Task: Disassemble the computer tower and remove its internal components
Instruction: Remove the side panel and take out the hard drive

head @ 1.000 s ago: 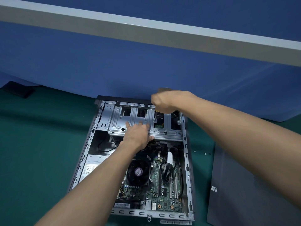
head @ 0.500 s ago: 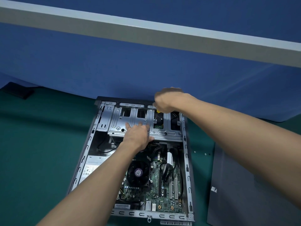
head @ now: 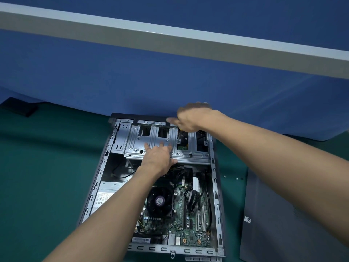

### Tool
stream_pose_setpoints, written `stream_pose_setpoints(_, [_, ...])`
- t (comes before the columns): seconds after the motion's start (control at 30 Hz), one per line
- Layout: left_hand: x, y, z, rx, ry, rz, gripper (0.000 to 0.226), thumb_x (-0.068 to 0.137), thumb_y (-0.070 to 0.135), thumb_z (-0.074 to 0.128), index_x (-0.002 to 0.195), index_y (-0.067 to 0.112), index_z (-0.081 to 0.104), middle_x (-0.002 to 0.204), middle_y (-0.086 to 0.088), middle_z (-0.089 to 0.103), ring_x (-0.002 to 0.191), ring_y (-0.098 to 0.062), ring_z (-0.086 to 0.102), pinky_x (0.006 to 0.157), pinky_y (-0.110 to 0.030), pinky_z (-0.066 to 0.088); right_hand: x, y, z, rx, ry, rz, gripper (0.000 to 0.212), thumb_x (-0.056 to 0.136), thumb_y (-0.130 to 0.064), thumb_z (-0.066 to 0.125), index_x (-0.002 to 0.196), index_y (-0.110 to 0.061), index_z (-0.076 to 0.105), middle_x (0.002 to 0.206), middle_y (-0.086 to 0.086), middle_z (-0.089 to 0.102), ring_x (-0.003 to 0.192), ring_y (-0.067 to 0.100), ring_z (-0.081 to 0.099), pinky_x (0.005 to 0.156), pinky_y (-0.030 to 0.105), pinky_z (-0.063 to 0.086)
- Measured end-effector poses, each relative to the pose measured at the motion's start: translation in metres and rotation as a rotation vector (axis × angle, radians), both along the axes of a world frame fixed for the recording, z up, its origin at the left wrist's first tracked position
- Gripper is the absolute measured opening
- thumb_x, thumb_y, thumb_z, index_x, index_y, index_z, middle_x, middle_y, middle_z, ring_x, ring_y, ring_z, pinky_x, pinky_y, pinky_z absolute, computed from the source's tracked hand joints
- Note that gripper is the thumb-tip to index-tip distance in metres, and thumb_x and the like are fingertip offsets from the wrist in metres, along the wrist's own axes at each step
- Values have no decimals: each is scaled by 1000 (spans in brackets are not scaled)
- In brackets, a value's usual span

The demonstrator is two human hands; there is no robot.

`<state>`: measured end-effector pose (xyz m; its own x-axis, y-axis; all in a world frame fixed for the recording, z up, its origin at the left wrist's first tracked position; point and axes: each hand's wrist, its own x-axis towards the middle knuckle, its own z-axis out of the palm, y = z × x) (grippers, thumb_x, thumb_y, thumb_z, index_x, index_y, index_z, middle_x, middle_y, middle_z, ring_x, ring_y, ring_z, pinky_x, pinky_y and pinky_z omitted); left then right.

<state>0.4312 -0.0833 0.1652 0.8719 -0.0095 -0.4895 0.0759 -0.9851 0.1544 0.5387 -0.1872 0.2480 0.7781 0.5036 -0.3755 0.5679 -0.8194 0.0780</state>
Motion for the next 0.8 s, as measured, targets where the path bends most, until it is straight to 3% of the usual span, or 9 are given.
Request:
stream_pose_setpoints(0.1, [-1, 1, 0, -1, 3, 2, 62, 96, 50, 46, 148, 19, 32, 156, -14, 26, 132, -31, 43, 118, -54, 6, 1, 1, 2, -7, -35, 37, 37, 98, -33, 45, 65, -17, 39, 68, 0, 45, 66, 24, 51, 56, 25, 34])
stream_pose_setpoints(0.2, [0, 0, 0, 16, 4, -9, 63, 97, 51, 44, 149, 19, 30, 155, -14, 28, 131, -32, 44, 118, -55, 6, 2, -1, 5, 48, 8, 85, 11, 86, -7, 48, 79, -15, 50, 79, 3, 51, 69, 23, 51, 51, 24, 32])
stream_pose_setpoints(0.23, [0, 1, 0, 16, 4, -7, 62, 97, 51, 44, 149, 19, 31, 155, -14, 29, 131, -32, 45, 117, -55, 6, 3, -2, 8, 73, 56, 97, 16, 83, -3, 46, 84, -18, 52, 84, 1, 52, 74, 22, 51, 52, 25, 33])
stream_pose_setpoints(0.3, [1, 1, -1, 11, 1, -6, 62, 97, 51, 44, 148, 19, 32, 155, -14, 29, 130, -32, 45, 117, -55, 6, 3, -4, 11, 91, 149, 106, 24, 83, -2, 44, 90, -24, 51, 91, -2, 51, 79, 19, 48, 53, 26, 31])
stream_pose_setpoints(0.37, [0, 1, -1, 16, -3, -13, 63, 97, 51, 44, 149, 19, 31, 155, -14, 28, 131, -32, 45, 117, -55, 6, 1, -4, 8, 38, 132, 94, 8, 91, -19, 49, 97, -24, 51, 90, -4, 51, 75, 17, 47, 56, 27, 32])
stream_pose_setpoints(0.47, [1, 1, -2, 20, -4, -18, 62, 97, 51, 44, 148, 18, 32, 154, -14, 31, 130, -32, 45, 117, -55, 7, 1, -3, -1, -41, 27, 9, 50, 95, -59, 36, 77, -16, 51, 72, -4, 48, 63, 17, 46, 66, 32, 35])
stream_pose_setpoints(0.63, [0, 2, -4, 15, -11, -19, 61, 97, 51, 44, 147, 18, 33, 154, -14, 31, 128, -32, 47, 117, -55, 7, 1, -1, 2, -6, -34, 64, 30, 94, -23, 50, 67, -14, 45, 73, 2, 49, 60, 19, 46, 51, 24, 30])
stream_pose_setpoints(0.7, [1, 2, -5, 21, -12, -22, 62, 97, 51, 43, 149, 19, 30, 156, -14, 27, 130, -32, 46, 117, -55, 7, 3, -2, 3, 37, -6, 97, 12, 88, -11, 54, 76, -15, 54, 81, 3, 55, 72, 23, 54, 51, 24, 32])
stream_pose_setpoints(0.8, [1, 2, -6, 21, -9, -20, 64, 97, 51, 43, 150, 20, 27, 157, -14, 24, 131, -33, 44, 117, -55, 7, 2, -3, 3, 83, 98, 101, 13, 88, -11, 54, 85, -24, 54, 93, 0, 57, 87, 24, 56, 56, 26, 35])
